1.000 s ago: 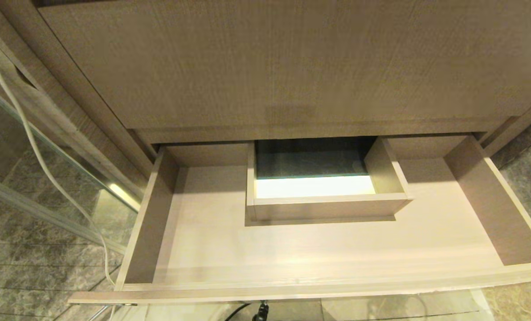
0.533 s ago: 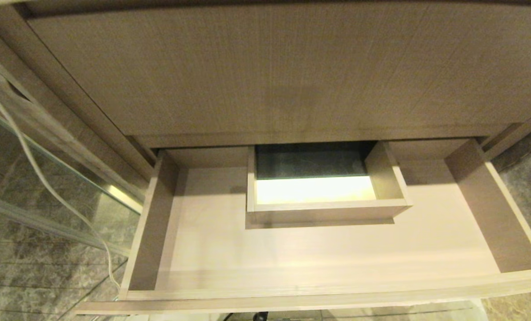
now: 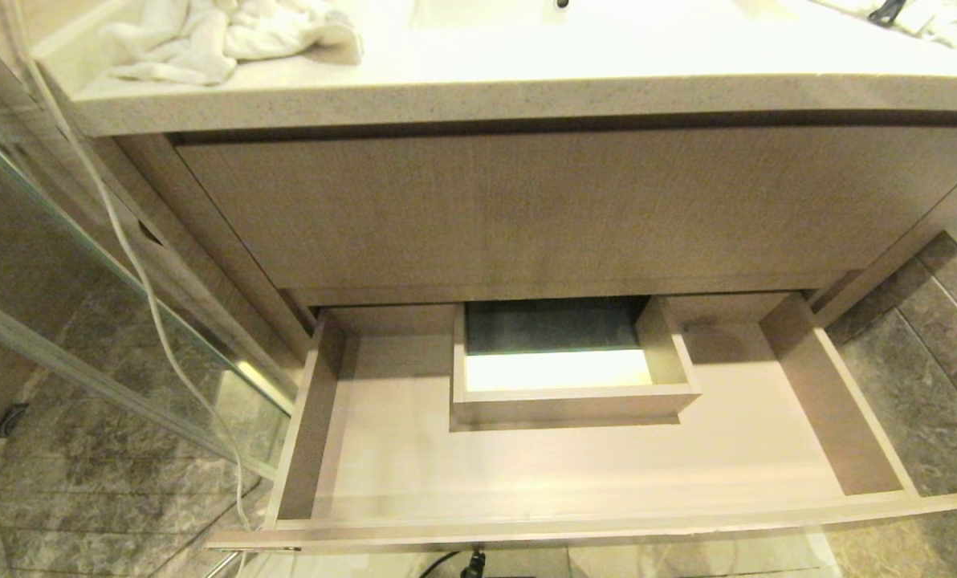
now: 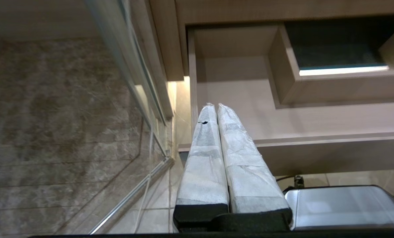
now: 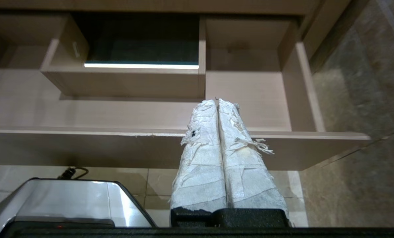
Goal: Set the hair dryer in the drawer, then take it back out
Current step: Pick up the hairdryer
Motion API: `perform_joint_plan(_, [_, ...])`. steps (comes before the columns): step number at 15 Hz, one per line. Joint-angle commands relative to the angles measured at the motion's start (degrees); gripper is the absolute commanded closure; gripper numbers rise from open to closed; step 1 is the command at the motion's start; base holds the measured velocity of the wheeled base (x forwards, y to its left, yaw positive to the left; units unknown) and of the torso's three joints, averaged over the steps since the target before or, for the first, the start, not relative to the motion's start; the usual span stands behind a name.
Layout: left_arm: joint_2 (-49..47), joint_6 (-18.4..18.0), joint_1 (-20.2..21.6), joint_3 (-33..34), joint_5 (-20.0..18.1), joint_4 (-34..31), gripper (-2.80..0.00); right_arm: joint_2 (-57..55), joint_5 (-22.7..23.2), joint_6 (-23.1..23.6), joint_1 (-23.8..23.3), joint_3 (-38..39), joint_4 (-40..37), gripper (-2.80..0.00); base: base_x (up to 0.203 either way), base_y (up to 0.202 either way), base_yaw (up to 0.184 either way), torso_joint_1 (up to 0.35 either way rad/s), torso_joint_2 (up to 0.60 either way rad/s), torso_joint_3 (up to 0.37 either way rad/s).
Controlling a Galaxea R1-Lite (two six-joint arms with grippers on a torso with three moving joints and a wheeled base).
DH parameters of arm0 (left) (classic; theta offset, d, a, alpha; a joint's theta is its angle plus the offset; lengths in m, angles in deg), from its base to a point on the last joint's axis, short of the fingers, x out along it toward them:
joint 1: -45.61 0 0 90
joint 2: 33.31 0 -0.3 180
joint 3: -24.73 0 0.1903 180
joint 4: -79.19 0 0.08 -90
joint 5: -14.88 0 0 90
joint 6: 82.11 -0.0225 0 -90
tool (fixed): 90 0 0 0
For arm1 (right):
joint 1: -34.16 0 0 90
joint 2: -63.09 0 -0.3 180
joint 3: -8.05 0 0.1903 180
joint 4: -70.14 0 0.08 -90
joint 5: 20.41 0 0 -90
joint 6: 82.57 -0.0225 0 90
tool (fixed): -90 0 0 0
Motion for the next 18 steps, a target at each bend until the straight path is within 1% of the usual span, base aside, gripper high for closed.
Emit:
perform_joint_plan(1, [-0.06, -0.02, 0.0, 0.09, -0.01, -0.02, 0.0, -0.1, 0.03, 0.05, 0.06, 0.0, 0.0, 0.0, 0.0, 0.0, 0.0, 0.124, -0.49, -0.217])
perform_joint_plan(6, [-0.06, -0.02, 0.0, 0.0, -0.01, 0.0, 0.0, -0.1, 0.03, 0.05, 0.05, 0.0, 0.0, 0.0, 0.0, 0.0, 0.0, 0.368, -0.49, -0.233])
perform_joint_plan(18, [-0.06, -0.02, 0.0, 0.02, -0.01, -0.02, 0.0, -0.1, 0.11, 0.05, 0.06, 0.04, 0.09, 0.0, 0.0, 0.0, 0.0, 0.294, -0.55, -0.265])
